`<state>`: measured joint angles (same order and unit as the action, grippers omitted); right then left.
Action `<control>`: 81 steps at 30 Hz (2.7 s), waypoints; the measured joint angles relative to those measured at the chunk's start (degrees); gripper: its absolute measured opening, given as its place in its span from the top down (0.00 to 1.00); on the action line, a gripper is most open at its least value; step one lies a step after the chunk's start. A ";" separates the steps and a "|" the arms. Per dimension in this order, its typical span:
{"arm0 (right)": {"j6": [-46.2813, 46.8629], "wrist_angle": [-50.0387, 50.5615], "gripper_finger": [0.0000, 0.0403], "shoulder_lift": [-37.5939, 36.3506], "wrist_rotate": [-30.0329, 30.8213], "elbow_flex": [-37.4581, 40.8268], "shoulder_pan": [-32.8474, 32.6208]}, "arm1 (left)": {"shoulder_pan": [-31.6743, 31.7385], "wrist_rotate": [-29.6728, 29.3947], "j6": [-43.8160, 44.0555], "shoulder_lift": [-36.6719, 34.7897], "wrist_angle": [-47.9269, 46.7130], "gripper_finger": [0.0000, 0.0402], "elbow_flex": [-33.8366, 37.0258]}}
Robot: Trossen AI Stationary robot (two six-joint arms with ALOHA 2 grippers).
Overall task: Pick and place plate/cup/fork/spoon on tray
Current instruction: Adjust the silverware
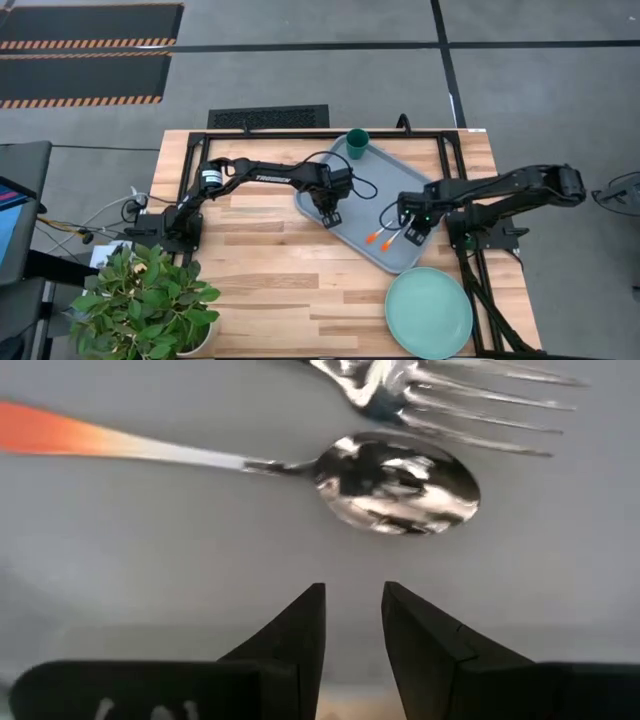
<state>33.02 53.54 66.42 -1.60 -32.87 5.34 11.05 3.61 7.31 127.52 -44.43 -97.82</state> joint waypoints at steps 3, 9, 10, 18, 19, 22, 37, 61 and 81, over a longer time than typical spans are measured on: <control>-0.05 -2.37 0.69 1.33 0.58 1.41 0.45 | 0.00 0.07 0.49 0.00 0.47 1.00 0.00; -2.02 -4.56 0.69 4.93 2.79 2.52 2.64 | 0.00 0.11 0.68 0.00 0.45 1.00 0.00; -2.04 -5.03 0.69 5.31 2.90 2.52 3.06 | 0.00 0.11 0.68 0.00 0.45 1.00 0.00; -2.85 -11.02 0.69 6.00 3.08 2.48 5.93 | -0.02 0.14 0.68 0.00 0.51 1.00 0.02; -2.87 -11.83 0.69 6.00 3.20 2.48 6.45 | -0.02 0.14 0.68 0.00 0.61 1.00 0.02; -2.91 -14.21 0.69 6.00 3.31 2.48 8.21 | -0.02 0.14 0.66 0.00 0.84 1.00 0.02; -2.87 -8.58 0.69 1.88 3.25 -2.01 12.11 | -0.02 0.14 0.26 0.00 1.38 1.00 0.02; -1.39 -3.63 0.69 1.87 9.39 -3.08 15.29 | -0.02 0.14 0.66 0.00 2.31 1.00 0.02; -1.96 -14.42 0.69 9.89 4.52 -3.21 10.52 | -0.04 0.16 0.79 0.00 3.22 1.00 0.04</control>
<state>31.06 39.12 76.31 2.93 -36.07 15.87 11.00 3.77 8.10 127.52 -41.21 -97.78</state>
